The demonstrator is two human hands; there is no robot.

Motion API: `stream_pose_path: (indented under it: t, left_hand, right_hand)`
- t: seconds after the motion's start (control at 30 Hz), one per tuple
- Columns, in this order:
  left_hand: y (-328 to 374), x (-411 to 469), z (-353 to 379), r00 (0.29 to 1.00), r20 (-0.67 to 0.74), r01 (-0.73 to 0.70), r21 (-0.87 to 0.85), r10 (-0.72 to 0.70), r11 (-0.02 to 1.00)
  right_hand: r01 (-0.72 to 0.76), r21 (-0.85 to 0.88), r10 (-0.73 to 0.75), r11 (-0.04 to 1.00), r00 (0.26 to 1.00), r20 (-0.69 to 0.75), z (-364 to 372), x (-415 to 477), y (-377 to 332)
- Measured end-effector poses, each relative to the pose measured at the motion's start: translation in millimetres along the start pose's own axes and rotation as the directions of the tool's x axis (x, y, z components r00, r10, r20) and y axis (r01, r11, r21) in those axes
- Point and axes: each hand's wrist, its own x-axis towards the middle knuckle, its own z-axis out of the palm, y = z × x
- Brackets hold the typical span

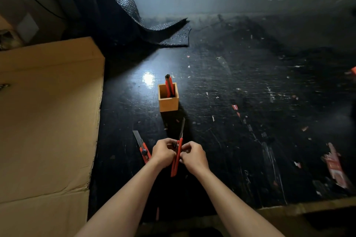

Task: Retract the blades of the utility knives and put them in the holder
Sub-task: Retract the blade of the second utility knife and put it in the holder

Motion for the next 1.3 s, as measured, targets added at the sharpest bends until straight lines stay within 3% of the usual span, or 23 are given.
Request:
stream_pose_path:
  t: [0.3, 0.57, 0.7, 0.87, 1.0, 1.1, 1.3]
  left_hand:
    - [58, -12, -22, 0.971, -0.1, -0.236, -0.229, 0.219, 0.944]
    - [139, -45, -77, 0.918, -0.128, -0.388, -0.479, 0.375, 0.788]
    - [175, -67, -108, 0.885, -0.152, -0.451, -0.519, 0.441, 0.726]
    - [215, -89, -143, 0.812, -0.243, -0.576, -0.479, 0.53, 0.663]
    - [235, -97, -157, 0.772, -0.331, -0.635, -0.439, 0.543, 0.635]
    - [248, -103, -161, 0.739, -0.377, -0.674, -0.404, 0.558, 0.619]
    - [269, -121, -168, 0.711, -0.389, -0.703, -0.413, 0.586, 0.578]
  right_hand:
    - [0.269, 0.201, -0.262, 0.942, 0.963, -0.063, -45, -1, -45]
    - [0.45, 0.398, -0.48, 0.799, 0.877, -0.027, -97, -18, -141]
    - [0.523, 0.44, -0.574, 0.729, 0.819, -0.023, -117, -31, -194]
    - [0.666, 0.374, -0.701, 0.645, 0.711, -0.056, -138, -51, -245]
    - [0.822, 0.039, -0.806, 0.568, 0.566, -0.174, -147, -52, -280]
    - [0.864, -0.148, -0.873, 0.482, 0.457, -0.171, -154, -61, -300]
    - [0.915, -0.138, -0.918, 0.38, 0.354, -0.181, -168, -74, -310]
